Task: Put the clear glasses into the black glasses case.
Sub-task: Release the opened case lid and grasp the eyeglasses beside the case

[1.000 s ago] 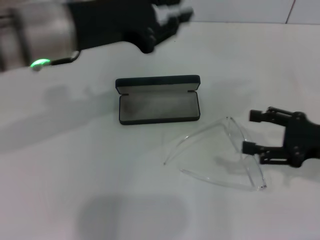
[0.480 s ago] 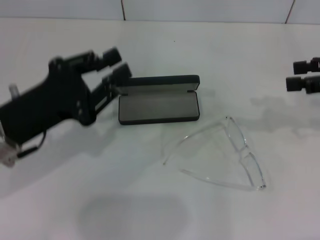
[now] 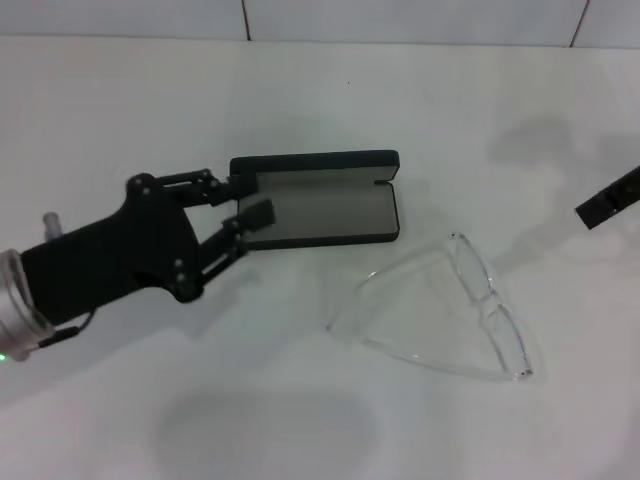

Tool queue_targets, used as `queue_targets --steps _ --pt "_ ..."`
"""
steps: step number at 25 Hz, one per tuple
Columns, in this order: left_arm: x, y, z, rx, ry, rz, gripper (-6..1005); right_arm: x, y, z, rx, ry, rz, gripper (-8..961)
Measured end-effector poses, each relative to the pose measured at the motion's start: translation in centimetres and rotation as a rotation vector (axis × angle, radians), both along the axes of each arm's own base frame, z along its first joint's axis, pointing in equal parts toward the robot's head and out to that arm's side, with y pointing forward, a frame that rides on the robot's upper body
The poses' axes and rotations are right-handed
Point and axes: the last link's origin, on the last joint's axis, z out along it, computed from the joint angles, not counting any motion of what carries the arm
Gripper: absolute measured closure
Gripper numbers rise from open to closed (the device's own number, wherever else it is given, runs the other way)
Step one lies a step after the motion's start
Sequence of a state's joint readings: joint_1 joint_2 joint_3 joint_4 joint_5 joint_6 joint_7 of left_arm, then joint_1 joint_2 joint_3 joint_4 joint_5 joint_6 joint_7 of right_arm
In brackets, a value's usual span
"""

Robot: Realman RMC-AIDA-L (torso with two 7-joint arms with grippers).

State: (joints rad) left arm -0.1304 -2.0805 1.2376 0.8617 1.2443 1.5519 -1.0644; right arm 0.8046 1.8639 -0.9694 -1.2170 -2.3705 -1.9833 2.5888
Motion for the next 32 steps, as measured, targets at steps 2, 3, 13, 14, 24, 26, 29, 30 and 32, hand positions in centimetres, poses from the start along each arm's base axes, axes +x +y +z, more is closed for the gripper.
queue_targets --steps 2,3,13,14,24,26,29,30,32 --pt "-0.4 0.1 0.3 0.015 0.008 0.013 712 -1.0 0.4 -0.6 -0.015 -0.077 -0.019 83" --pt "-0.6 0.1 0.5 0.018 0.018 0.019 712 -1.3 0.6 -0.9 -0.019 -0.108 -0.024 84" --pt "-1.2 0.6 -0.1 -0.021 0.118 0.01 712 -3.4 0.8 -5.7 -0.077 -0.295 -0.015 83" --pt "-1.2 0.6 -0.2 -0.021 0.126 0.012 712 -3.4 0.9 -6.1 -0.08 -0.3 -0.016 83" --pt "-1.5 0.8 -0.5 -0.015 0.156 0.026 712 -0.8 1.8 -9.8 -0.061 -0.23 -0.082 91" --pt "-1.5 1.1 -0.5 -0.007 0.162 0.028 712 -0.6 1.8 -10.1 -0.059 -0.213 -0.089 96" --pt "-1.4 1.4 -0.5 0.0 0.168 0.024 712 -0.3 1.8 -10.7 -0.063 -0.188 -0.107 104" --pt "-1.3 1.5 -0.5 0.0 0.169 0.021 713 -0.1 1.8 -10.9 -0.065 -0.182 -0.115 106" --pt "-1.2 1.7 -0.6 0.003 0.172 0.012 713 0.4 1.8 -11.3 -0.066 -0.175 -0.131 111"
